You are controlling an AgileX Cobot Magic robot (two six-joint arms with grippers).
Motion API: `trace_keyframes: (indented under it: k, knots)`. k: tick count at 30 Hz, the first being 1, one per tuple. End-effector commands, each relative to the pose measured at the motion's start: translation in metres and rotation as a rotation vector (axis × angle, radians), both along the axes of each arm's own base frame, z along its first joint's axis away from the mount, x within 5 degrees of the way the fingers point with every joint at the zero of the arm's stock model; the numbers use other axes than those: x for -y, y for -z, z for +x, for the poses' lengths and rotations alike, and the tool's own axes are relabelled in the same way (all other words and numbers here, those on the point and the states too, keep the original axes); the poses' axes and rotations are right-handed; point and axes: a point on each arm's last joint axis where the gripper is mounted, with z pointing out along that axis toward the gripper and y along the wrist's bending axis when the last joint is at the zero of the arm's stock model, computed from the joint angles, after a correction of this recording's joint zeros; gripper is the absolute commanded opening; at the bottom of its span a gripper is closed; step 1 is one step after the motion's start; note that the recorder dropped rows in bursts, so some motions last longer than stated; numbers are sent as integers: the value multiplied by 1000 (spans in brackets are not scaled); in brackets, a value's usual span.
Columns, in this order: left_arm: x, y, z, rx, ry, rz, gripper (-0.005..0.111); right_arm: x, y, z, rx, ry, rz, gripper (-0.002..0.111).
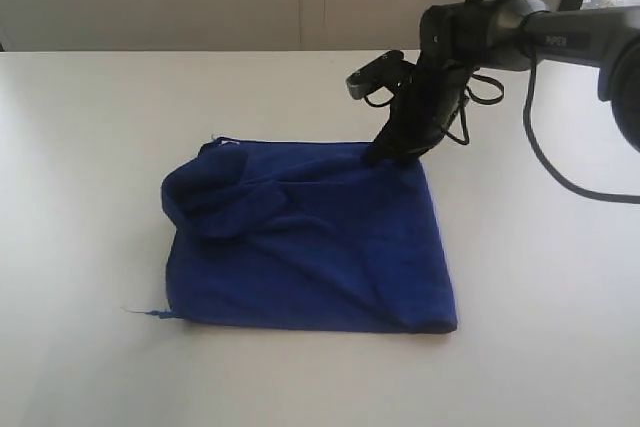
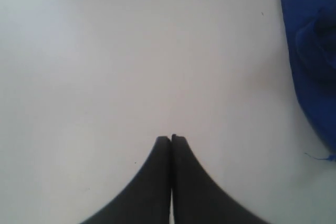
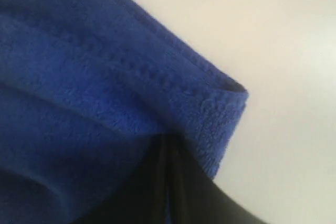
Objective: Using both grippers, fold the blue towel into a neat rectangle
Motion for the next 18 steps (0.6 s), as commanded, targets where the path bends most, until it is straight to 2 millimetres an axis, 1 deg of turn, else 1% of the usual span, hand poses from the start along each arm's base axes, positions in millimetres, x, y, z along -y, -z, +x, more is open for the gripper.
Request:
trace_keyframes:
  k: [1, 3, 5, 6, 7, 10, 13, 16, 18]
  knots:
    - [0, 1, -1, -3, -3, -5, 0, 36, 16, -7, -139, 276, -83, 0]
    - [0, 1, -1, -3, -3, -5, 0, 50, 16, -15, -217, 345, -162, 0]
    - [0, 1, -1, -3, -3, -5, 0, 58, 14, -23, -294, 408, -227, 0]
    - [0, 1, -1, -3, -3, -5, 0, 61, 12, -27, -331, 425, -252, 0]
    - [0, 1, -1, -3, -3, -5, 0, 61, 11, -27, -328, 430, -251, 0]
    - [0, 1, -1, -3, -3, -5, 0, 58, 4, -32, -332, 436, -224, 0]
    - [0, 1, -1, -3, -3, -5, 0, 47, -8, -45, -349, 426, -176, 0]
    - [0, 1, -1, -3, -3, -5, 0, 40, -26, -54, -323, 395, -181, 0]
    - [0, 1, -1, -3, -3, -5, 0, 34, -44, -58, -282, 370, -170, 0]
